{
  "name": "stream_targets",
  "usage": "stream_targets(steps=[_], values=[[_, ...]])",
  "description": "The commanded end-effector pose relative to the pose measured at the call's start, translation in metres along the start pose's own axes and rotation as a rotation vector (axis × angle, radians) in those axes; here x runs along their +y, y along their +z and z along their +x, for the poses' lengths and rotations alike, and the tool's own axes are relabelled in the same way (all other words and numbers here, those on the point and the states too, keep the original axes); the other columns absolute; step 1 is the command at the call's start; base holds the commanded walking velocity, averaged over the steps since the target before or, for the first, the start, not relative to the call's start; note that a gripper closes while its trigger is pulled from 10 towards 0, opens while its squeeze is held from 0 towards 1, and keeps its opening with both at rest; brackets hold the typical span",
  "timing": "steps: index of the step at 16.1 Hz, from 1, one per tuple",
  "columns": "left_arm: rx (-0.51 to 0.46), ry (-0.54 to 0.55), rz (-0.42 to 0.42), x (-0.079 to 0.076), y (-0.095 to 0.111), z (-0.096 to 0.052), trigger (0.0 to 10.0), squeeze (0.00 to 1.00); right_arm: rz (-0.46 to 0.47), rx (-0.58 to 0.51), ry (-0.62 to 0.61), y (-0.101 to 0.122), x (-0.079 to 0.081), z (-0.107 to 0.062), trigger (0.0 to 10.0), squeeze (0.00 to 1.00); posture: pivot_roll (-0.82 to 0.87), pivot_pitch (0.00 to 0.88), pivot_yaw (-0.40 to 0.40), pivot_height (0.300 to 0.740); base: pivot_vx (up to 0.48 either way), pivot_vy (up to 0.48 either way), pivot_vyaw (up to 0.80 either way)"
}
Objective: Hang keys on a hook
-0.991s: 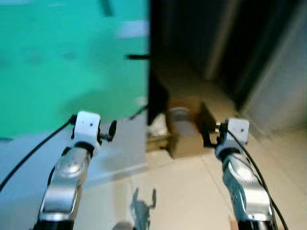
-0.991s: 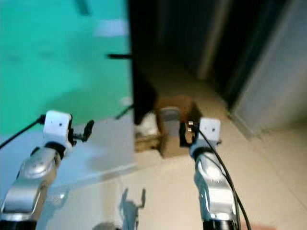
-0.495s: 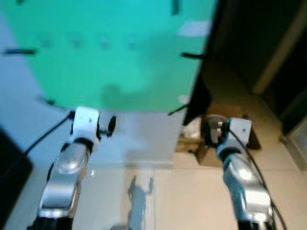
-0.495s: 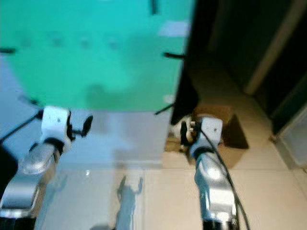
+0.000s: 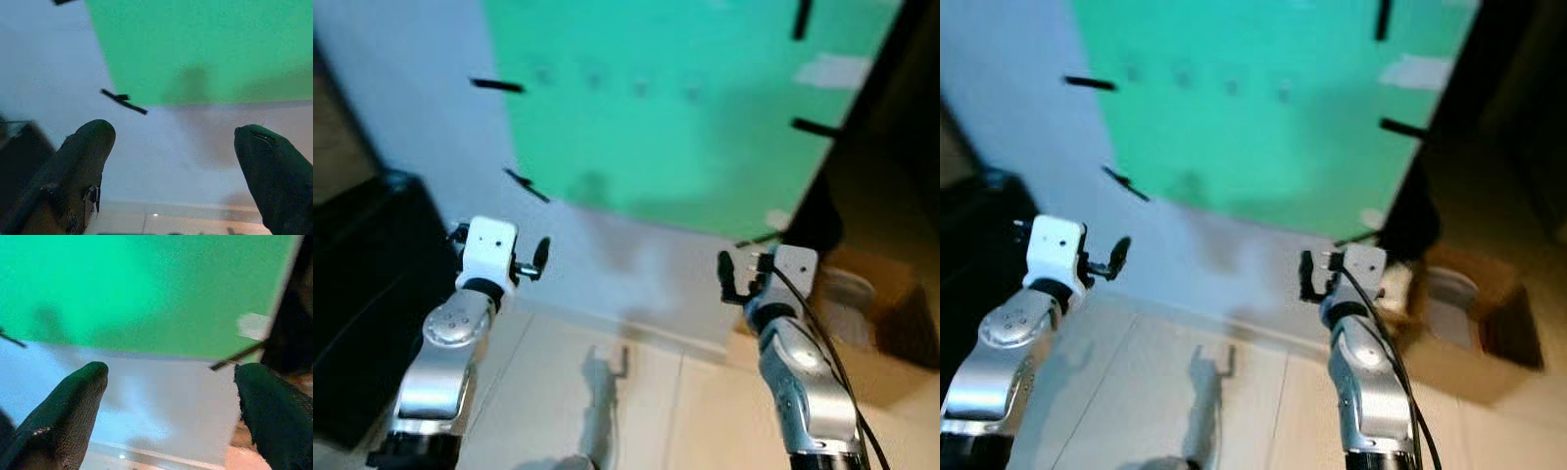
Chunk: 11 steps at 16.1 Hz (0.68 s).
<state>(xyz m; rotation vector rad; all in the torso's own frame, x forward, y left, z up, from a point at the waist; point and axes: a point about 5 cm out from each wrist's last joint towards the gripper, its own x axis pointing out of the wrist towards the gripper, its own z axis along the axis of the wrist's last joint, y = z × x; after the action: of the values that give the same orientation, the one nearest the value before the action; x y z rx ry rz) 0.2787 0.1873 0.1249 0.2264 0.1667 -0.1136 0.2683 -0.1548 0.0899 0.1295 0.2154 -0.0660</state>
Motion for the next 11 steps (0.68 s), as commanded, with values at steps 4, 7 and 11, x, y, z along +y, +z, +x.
stream_targets(steps=[4, 7, 11], values=[[-0.009, -0.012, -0.003, -0.0028, 0.0009, -0.0004, 10.0, 0.0, -0.015, -0.014, -0.005, 0.0043, -0.0044, -0.0003, 10.0, 1.0, -0.01, 0.0, 0.0, 0.74, 0.124, 0.0, 0.8], [-0.009, -0.006, -0.008, -0.002, -0.0001, -0.001, 10.0, 0.0, -0.007, -0.023, -0.014, 0.0057, -0.0043, 0.001, 10.0, 1.0, 0.0, 0.0, -0.016, 0.74, 0.285, 0.0, 0.0], [-0.009, 0.005, -0.011, -0.0006, -0.0004, -0.0008, 10.0, 0.0, -0.016, -0.025, -0.008, 0.0073, -0.0031, 0.0041, 10.0, 1.0, 0.0, 0.0, -0.029, 0.74, 0.301, 0.0, 0.0]])
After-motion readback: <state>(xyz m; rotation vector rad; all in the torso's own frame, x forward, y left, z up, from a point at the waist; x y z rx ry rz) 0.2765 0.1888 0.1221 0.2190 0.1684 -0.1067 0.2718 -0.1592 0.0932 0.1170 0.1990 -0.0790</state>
